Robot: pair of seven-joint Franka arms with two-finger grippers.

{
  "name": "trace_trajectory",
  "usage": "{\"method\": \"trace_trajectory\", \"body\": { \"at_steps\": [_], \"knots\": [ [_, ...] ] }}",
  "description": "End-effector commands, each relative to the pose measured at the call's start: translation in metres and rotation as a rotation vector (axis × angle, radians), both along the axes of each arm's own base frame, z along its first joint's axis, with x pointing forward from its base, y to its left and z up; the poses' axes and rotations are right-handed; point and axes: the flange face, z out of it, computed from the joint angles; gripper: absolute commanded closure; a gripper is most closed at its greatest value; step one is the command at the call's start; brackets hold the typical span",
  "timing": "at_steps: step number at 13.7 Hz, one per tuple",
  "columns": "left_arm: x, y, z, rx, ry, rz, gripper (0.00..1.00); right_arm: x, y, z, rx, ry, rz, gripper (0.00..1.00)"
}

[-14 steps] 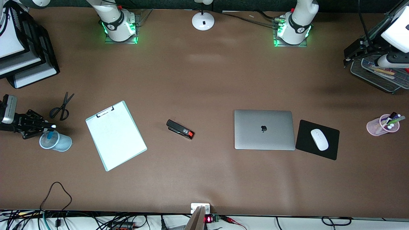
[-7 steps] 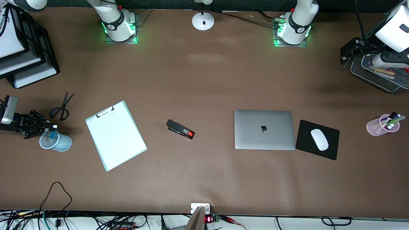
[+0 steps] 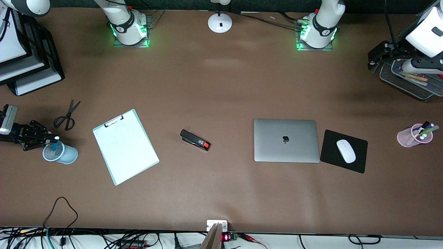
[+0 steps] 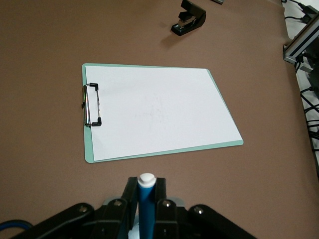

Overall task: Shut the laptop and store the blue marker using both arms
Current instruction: 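Lower the blue marker into the blue pen cup and open the right gripper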

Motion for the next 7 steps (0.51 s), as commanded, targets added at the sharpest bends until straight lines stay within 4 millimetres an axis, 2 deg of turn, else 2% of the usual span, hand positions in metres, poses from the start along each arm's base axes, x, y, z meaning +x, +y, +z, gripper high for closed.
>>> {"method": "trace_trajectory", "body": {
  "at_steps": [1,3,5,7],
  "knots": [
    [-0.005,0.000,0.000,-0.023,-0.015,0.000,0.00,0.009,-0.008,-0.005,0.021,-0.038,0.007,0.89],
    [-0.002,0.001,0.001,-0.025,-0.035,0.002,0.00,0.009,-0.009,-0.002,0.016,-0.034,-0.005,0.00],
    [-0.003,0.002,0.003,-0.026,-0.043,0.002,0.00,0.009,-0.009,0.005,0.012,0.029,-0.074,0.00],
    [0.000,0.002,0.005,-0.028,-0.064,0.003,0.00,0.010,-0.006,0.024,-0.004,0.103,-0.162,0.00]
  ]
}}
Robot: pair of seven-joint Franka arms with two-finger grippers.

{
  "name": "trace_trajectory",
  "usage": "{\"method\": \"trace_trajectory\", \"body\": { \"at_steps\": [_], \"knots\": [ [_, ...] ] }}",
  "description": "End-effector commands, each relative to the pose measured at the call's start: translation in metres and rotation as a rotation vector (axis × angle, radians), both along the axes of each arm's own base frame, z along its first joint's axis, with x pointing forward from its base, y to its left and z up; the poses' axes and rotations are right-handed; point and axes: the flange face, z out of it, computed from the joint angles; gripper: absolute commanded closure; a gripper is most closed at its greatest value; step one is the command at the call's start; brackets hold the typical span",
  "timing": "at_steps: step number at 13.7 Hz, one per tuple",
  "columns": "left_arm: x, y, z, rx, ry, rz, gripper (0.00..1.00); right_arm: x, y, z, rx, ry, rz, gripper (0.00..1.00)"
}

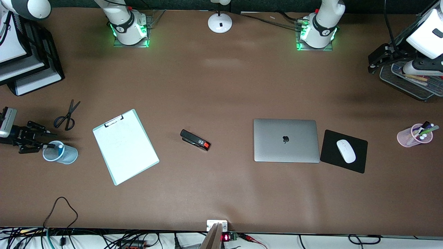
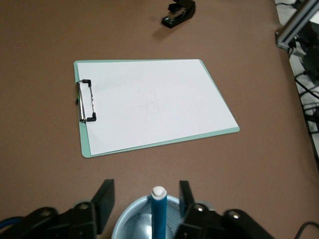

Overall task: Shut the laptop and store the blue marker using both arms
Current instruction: 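Lower the blue marker into the blue pen cup and open the right gripper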

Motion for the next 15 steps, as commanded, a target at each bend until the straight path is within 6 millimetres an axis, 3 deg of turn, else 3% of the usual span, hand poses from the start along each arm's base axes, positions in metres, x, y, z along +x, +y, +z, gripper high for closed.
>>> {"method": "trace_trajectory", "body": {
  "at_steps": [1,5,7,15],
  "knots": [
    [-0.003,0.001,0.006,-0.026,-0.045,0.000,0.00,0.004,0.003,0.039,-0.015,0.067,-0.105,0.00],
    [0.000,0.001,0.007,-0.028,-0.068,-0.001,0.00,0.003,0.034,0.102,-0.130,0.174,-0.204,0.00],
    [0.000,0.003,0.008,-0.028,-0.068,-0.008,0.00,0.002,0.061,0.131,-0.177,0.234,-0.259,0.00],
    [0.001,0.003,0.008,-0.028,-0.065,-0.011,0.00,-0.012,0.121,0.189,-0.371,0.454,-0.563,0.00]
  ]
}}
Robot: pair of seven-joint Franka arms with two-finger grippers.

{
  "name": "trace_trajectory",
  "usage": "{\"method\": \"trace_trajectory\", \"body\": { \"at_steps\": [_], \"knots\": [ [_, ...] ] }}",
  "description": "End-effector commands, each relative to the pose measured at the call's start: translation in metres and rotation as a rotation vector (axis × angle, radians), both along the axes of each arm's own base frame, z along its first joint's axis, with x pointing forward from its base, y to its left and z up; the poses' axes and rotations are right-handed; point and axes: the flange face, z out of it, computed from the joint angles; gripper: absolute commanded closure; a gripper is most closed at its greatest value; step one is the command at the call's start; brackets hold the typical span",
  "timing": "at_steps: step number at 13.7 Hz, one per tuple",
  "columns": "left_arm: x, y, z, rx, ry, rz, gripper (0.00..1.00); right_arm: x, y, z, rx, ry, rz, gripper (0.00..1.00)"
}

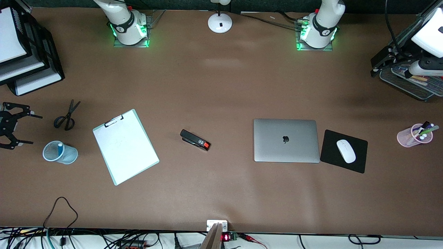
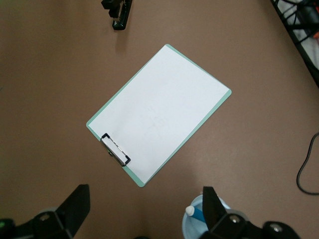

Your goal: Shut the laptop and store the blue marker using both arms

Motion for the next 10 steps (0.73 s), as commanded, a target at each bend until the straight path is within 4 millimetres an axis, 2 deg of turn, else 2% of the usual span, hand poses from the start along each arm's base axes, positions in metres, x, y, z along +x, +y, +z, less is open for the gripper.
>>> {"method": "trace_trajectory", "body": {
  "at_steps": [1,6,10],
  "knots": [
    [-0.005,0.003,0.003,-0.022,-0.008,-0.012,0.00,-0.014,0.027,0.019,-0.063,0.072,-0.105,0.00],
    [-0.005,0.002,-0.013,-0.019,0.025,-0.015,0.00,-0.022,0.098,0.042,-0.165,0.161,-0.257,0.00],
    [-0.006,-0.001,-0.019,-0.020,0.033,-0.021,0.00,-0.031,0.132,0.046,-0.198,0.225,-0.409,0.00]
  ]
}}
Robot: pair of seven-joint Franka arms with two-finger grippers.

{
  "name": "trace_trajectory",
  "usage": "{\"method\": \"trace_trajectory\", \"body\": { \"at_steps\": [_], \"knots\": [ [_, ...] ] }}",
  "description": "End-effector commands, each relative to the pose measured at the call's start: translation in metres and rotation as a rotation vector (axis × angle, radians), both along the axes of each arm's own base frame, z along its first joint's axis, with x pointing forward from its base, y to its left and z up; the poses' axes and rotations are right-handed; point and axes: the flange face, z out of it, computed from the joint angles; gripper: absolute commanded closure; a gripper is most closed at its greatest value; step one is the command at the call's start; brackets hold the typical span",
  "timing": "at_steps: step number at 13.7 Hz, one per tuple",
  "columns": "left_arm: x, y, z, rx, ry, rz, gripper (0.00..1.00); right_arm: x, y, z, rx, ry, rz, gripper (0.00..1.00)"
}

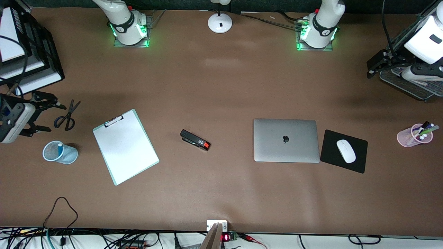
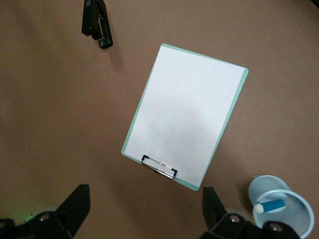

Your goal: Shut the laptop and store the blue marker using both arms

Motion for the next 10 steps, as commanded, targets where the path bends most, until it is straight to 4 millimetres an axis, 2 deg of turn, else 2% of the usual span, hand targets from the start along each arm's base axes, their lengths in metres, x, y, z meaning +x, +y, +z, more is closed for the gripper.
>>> {"method": "trace_trajectory", "body": {
  "at_steps": [1,2,4,7,10],
  "knots": [
    [-0.007,-0.001,-0.002,-0.023,0.001,-0.019,0.00,-0.020,0.015,0.009,-0.064,0.043,-0.122,0.00],
    [-0.014,-0.001,-0.002,-0.021,0.003,-0.019,0.00,-0.023,0.027,0.013,-0.085,0.062,-0.176,0.00],
    [-0.016,-0.002,-0.002,-0.020,0.004,-0.021,0.00,-0.030,0.034,0.014,-0.104,0.097,-0.281,0.00],
    [-0.017,-0.003,-0.002,-0.020,0.003,-0.024,0.00,-0.041,0.041,0.012,-0.170,0.150,-0.433,0.00],
    [-0.017,-0.008,-0.002,-0.064,0.007,-0.025,0.00,-0.053,0.048,0.021,-0.266,0.214,-0.600,0.00]
  ]
}}
